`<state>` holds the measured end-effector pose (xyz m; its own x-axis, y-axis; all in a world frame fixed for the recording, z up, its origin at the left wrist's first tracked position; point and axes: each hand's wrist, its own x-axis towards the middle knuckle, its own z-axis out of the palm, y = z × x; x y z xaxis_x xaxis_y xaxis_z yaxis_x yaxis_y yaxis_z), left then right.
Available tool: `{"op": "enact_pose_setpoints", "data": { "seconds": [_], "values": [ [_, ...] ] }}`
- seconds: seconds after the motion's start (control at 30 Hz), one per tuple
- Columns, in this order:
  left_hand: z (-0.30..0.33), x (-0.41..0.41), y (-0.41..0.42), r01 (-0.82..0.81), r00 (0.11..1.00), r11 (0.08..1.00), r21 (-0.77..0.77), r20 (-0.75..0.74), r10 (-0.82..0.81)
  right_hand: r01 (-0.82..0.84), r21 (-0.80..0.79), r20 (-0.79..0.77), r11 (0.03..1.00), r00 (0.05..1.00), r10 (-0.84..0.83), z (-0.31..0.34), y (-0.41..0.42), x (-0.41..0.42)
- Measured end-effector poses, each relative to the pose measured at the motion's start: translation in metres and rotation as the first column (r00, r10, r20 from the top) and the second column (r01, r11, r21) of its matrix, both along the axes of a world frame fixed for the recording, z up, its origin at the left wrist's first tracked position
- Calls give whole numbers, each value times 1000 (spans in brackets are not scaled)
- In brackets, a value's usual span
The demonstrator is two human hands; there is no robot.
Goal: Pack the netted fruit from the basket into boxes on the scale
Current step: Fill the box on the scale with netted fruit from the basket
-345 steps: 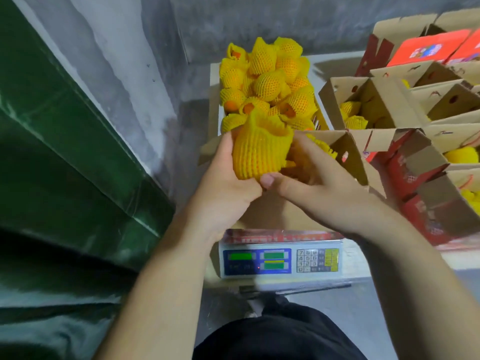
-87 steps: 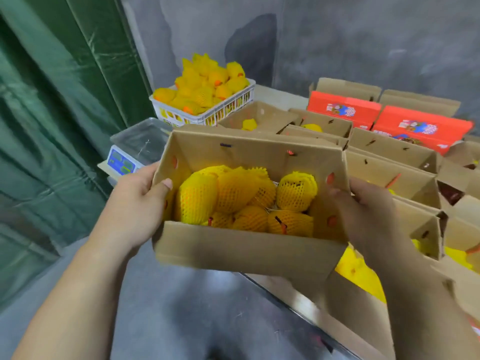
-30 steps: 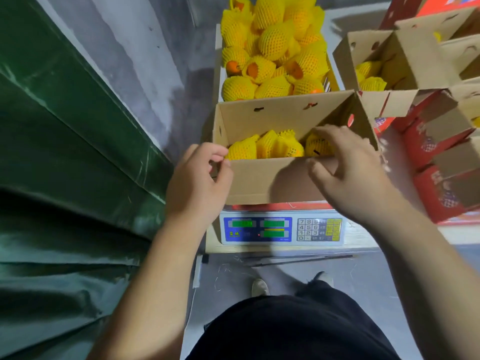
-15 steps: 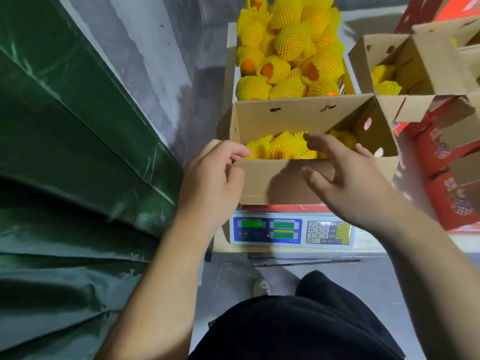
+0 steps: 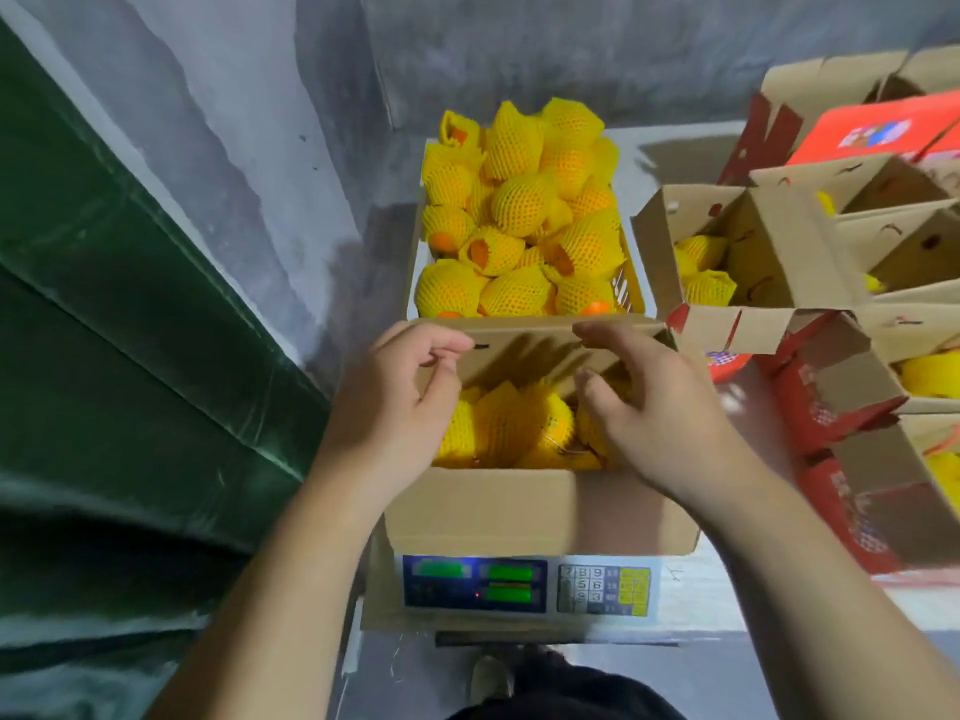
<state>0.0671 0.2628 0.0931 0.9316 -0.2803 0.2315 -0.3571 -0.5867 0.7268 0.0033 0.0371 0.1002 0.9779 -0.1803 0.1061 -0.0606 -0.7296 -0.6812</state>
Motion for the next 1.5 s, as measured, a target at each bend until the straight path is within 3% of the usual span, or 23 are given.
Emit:
{"op": "enact_pose_setpoints", "data": {
  "seconds": [0.2, 0.3, 0.4, 0.5, 0.57, 0.63, 0.73, 0.83, 0.97, 1.03, 1.07, 1.17, 1.27, 1.37, 1.5],
  "values": [
    [21, 79, -43, 3, 996, 997, 72, -92, 4, -35, -51, -43, 998, 999, 33, 3, -47, 87],
    [17, 124, -68, -7, 965, 971, 240, -252, 69, -37, -142, -242, 989, 970, 2, -10, -65, 143],
    [3, 157, -84, 127, 903, 831, 542, -409, 129, -16, -121, -356, 992, 934, -29, -34, -67, 179],
    [-13, 172, -92, 191, 951, 555, 810, -292, 100, -49, -192, -408, 980, 912, -34, -56, -76, 205],
    [-21, 177, -93, 144, 969, 443, 885, -217, 119, -72, -182, -455, 981, 891, -19, -66, -84, 220],
    [-32, 182, -94, 144, 961, 391, 909, -222, 163, -53, -161, -427, 985, 904, -22, -73, -85, 231],
    [-45, 192, -94, 122, 958, 431, 894, -220, 184, 16, -161, -379, 987, 922, -77, -79, -81, 241],
    [-45, 202, -83, 111, 955, 592, 798, -249, 158, 44, -238, -260, 970, 960, -107, -81, -84, 245],
    [-30, 211, -71, 70, 910, 829, 554, -375, 174, 136, -338, -7, 931, 989, -147, -71, -81, 237],
    [-13, 209, -75, -63, 809, 958, 280, -547, 213, 118, -206, 64, 971, 992, -107, -54, -79, 232],
    [-5, 207, -77, -166, 744, 980, 114, -638, 200, 91, -71, 87, 993, 993, -85, -42, -77, 228],
    [19, 180, -78, -404, 622, 845, -349, -783, -26, -12, 400, 97, 916, 995, -29, -2, -57, 200],
    [34, 135, -78, -384, 704, 726, -571, -689, -170, -62, 651, 117, 757, 993, -20, 16, -20, 152],
    [29, 81, -71, -343, 751, 626, -700, -605, -265, -92, 691, 191, 717, 980, -59, 19, 3, 100],
    [20, 22, -56, -361, 710, 425, -830, -540, -452, -79, 577, 237, 813, 969, -74, 20, 11, 46]
  ]
}}
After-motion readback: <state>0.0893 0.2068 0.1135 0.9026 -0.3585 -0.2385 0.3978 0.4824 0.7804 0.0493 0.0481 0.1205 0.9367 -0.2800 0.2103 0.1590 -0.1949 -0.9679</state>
